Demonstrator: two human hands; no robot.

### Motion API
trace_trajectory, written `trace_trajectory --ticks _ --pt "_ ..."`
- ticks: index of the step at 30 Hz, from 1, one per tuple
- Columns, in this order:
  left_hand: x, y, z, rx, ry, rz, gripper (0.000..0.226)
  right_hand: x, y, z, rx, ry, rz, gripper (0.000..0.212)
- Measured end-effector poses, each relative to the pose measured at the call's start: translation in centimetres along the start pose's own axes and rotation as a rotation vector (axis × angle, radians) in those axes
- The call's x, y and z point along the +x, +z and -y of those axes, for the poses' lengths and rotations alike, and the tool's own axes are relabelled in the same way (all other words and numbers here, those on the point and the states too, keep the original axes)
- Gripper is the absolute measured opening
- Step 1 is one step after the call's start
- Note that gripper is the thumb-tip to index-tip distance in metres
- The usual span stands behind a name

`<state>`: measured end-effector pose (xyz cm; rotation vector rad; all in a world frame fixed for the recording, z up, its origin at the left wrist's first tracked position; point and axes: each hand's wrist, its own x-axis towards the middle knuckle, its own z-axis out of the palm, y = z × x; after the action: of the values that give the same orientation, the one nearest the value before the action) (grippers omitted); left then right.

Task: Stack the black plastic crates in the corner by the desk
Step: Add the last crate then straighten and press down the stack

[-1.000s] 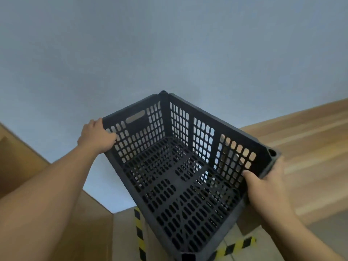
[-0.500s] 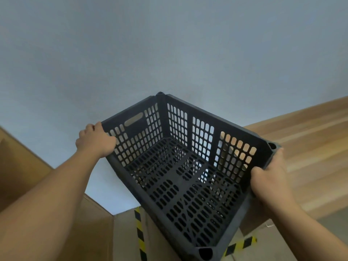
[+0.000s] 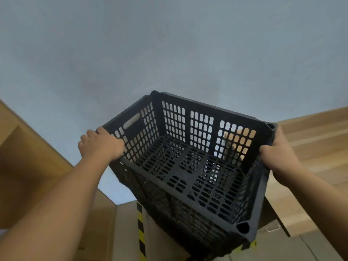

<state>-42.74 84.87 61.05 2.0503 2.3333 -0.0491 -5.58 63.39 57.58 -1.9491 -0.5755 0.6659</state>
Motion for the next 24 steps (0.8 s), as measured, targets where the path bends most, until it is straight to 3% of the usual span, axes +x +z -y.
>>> trace_trajectory --ticks 9,14,21,24 --pt "-2.8 1.0 1.2 -0.089 -0.184 0.002 0.09 4.2 0.7 3.7 -0.118 -0.08 0.162 0.064" --pt "-4.4 0.8 0.5 -0.12 -0.235 -0.002 0.093 7.4 1.2 4.6 -0.17 -0.098 0.138 0.064" --pt "-4.3 0.0 1.5 -0.101 -0.158 0.004 0.08 6.5 1.0 4.9 -0.28 -0.129 0.124 0.042" --pt "-4.0 0.1 1.9 -0.111 -0.047 -0.02 0.074 3.9 0.6 4.5 -0.337 -0.136 0.19 0.049"
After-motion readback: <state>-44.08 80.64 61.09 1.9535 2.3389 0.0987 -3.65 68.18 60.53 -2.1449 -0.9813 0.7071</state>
